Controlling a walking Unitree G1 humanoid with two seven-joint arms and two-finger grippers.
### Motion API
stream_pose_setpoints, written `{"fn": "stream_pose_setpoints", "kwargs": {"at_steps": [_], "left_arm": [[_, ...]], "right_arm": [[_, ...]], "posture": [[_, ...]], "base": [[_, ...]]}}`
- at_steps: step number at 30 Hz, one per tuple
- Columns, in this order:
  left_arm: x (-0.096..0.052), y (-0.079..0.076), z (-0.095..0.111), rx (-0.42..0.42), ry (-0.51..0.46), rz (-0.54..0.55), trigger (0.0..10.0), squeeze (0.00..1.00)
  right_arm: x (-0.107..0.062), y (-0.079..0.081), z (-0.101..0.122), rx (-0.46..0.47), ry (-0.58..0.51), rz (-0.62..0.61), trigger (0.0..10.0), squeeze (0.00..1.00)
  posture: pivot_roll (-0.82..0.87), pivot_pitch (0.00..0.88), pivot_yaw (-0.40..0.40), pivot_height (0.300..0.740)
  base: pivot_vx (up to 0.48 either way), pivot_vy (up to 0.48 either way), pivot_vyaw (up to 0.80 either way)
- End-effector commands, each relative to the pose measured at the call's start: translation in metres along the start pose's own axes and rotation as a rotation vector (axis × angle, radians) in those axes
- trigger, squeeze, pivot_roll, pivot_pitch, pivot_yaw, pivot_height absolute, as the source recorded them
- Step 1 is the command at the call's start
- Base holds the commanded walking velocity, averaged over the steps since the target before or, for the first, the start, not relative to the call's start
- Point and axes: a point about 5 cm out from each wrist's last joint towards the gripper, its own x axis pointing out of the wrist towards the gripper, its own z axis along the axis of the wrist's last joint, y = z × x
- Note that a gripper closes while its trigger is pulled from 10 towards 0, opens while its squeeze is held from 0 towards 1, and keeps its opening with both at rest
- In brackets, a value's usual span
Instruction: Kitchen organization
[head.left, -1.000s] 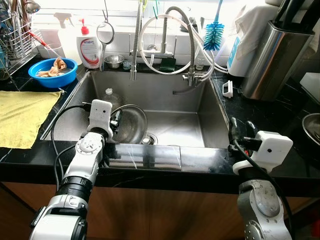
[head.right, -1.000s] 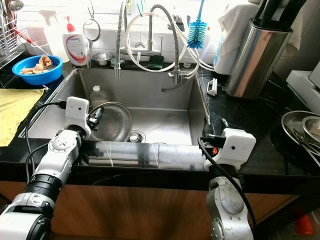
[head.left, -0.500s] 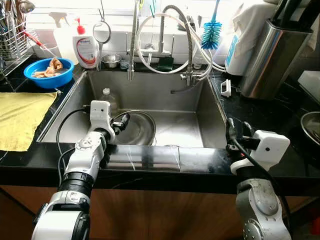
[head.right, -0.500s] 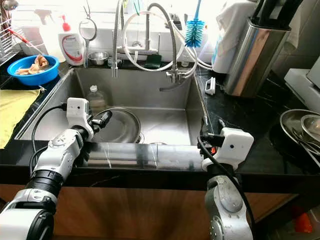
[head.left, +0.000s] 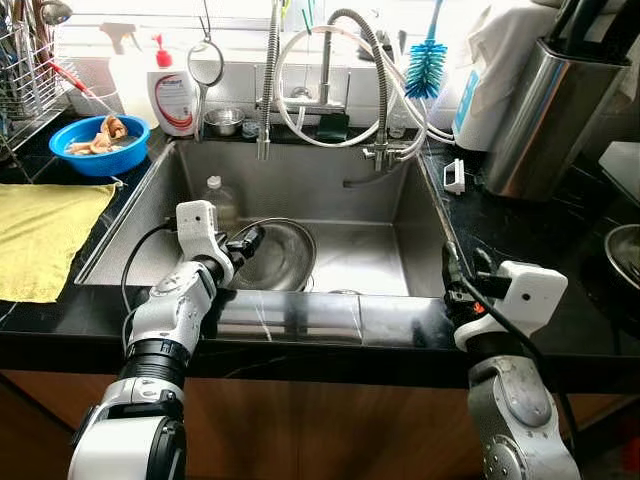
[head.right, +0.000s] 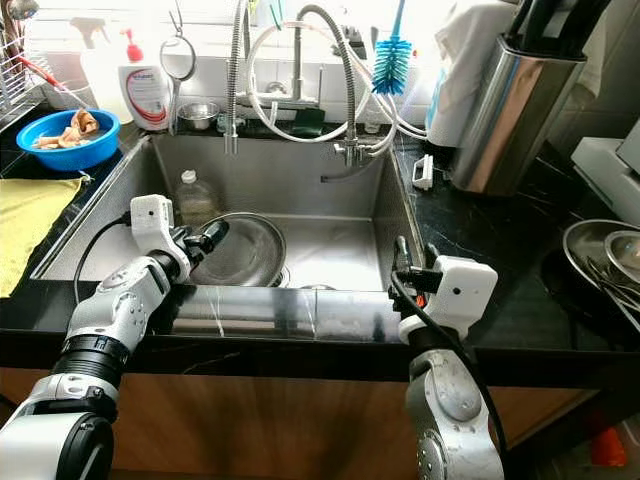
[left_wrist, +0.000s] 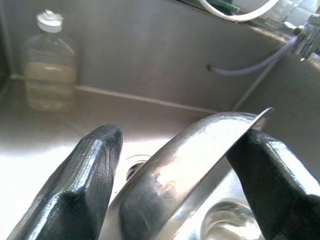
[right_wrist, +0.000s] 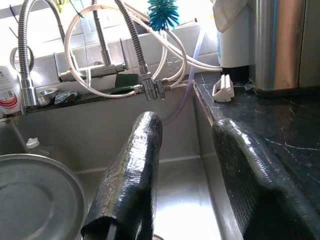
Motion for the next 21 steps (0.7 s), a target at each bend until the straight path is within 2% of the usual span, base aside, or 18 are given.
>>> {"fn": "stream_pose_setpoints", "kwargs": {"at_steps": [1,5,7,8,12,13,15,21], "left_arm": [[0.002,-0.005,0.014,-0.069,-0.035,-0.025,10.0,0.0],[0.003,-0.009,0.016,-0.075,-0.026,-0.062,10.0,0.0],[0.003,-0.01,0.017,-0.121,-0.023,-0.077,10.0,0.0],[0.003,-0.01,0.018,-0.111,-0.027,-0.074,10.0,0.0],[0.003,-0.012,0.025,0.047,-0.07,-0.055,10.0,0.0],[0.003,-0.012,0.025,0.047,-0.07,-0.055,10.0,0.0],[0.001,-0.019,0.031,0.234,-0.125,-0.061,10.0,0.0],[-0.004,-0.027,0.035,0.408,-0.223,-0.051,10.0,0.0]], "right_arm": [[0.002,0.0,-0.001,0.018,0.012,0.002,10.0,0.0],[0.003,0.0,-0.002,0.037,0.019,0.001,10.0,0.0],[0.003,0.0,-0.002,0.046,0.023,0.001,10.0,0.0],[0.003,0.0,-0.002,0.045,0.024,0.001,10.0,0.0],[0.003,0.0,-0.002,0.042,0.027,0.001,10.0,0.0],[0.003,0.0,-0.002,0.042,0.027,0.001,10.0,0.0],[0.003,-0.001,-0.003,0.039,0.031,-0.001,10.0,0.0],[0.003,-0.007,0.002,0.007,-0.002,-0.039,10.0,0.0]], "posture": [[0.06,0.0,-0.035,0.74],[0.06,0.0,-0.034,0.74],[0.06,0.0,-0.033,0.74],[0.06,0.0,-0.032,0.74],[0.06,0.0,-0.033,0.74],[0.06,0.0,-0.033,0.74],[0.06,0.0,-0.035,0.74],[0.05,0.0,-0.034,0.74]], "base": [[0.0,0.0,0.0],[0.0,0.0,0.0],[0.0,0.0,0.0],[0.0,0.0,0.0],[0.0,0.0,0.0],[0.0,0.0,0.0],[0.0,0.0,0.0],[0.0,0.0,0.0]]}}
